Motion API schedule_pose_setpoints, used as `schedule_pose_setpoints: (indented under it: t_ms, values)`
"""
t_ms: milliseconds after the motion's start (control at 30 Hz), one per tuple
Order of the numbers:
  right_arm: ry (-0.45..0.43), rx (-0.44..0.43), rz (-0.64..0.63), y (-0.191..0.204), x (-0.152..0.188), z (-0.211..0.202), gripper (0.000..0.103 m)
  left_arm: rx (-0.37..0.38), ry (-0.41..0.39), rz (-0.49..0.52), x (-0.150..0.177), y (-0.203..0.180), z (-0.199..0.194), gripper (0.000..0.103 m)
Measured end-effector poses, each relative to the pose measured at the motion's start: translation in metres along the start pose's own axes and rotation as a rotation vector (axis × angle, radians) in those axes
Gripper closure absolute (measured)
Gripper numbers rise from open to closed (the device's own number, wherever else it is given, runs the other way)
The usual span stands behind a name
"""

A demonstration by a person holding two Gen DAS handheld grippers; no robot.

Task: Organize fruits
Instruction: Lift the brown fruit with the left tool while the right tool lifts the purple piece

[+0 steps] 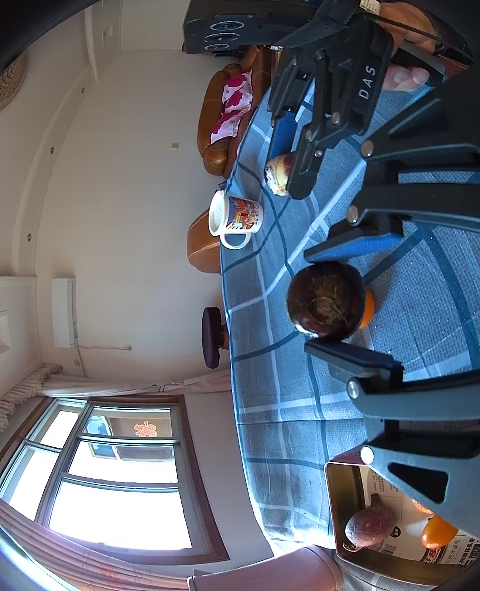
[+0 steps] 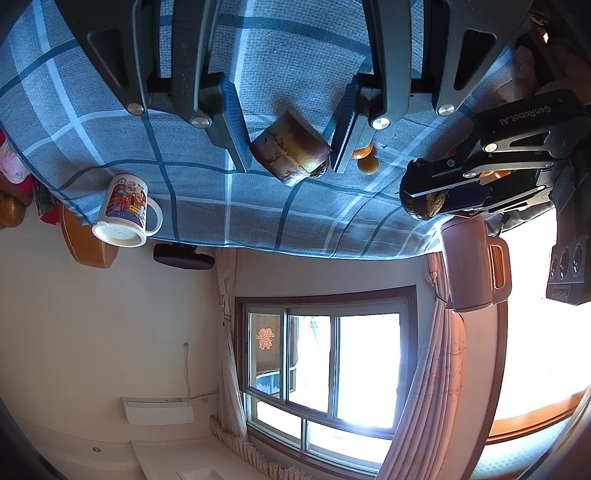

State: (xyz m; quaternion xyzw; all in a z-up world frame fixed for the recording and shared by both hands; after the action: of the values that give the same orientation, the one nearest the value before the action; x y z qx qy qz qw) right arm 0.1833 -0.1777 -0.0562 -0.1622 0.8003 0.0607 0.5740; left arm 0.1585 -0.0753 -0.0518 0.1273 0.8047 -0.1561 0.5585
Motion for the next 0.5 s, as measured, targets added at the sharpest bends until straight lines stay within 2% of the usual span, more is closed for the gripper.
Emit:
schedule_pose_setpoints:
  t_ms: [500]
  values:
    - [-0.053,0.006,0.008,-0.0009,-0.0059,-0.0092,0.057,-0.031,-0.043,0.018,-0.0047,0.0031,-0.0091,0.059]
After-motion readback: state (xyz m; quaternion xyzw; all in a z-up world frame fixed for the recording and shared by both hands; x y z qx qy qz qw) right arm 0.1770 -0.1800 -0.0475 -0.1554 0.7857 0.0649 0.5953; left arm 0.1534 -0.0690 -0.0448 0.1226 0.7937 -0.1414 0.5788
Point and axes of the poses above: each gripper's, at about its wrist camera, not at the fingertips, and z roughly the way its jaws point, y to its left, x to its underside, the point moved 9 cm from there along z, roughly the way its jaws point, and after that the axes turned 15 degrees about x, right-handed, at the moved point
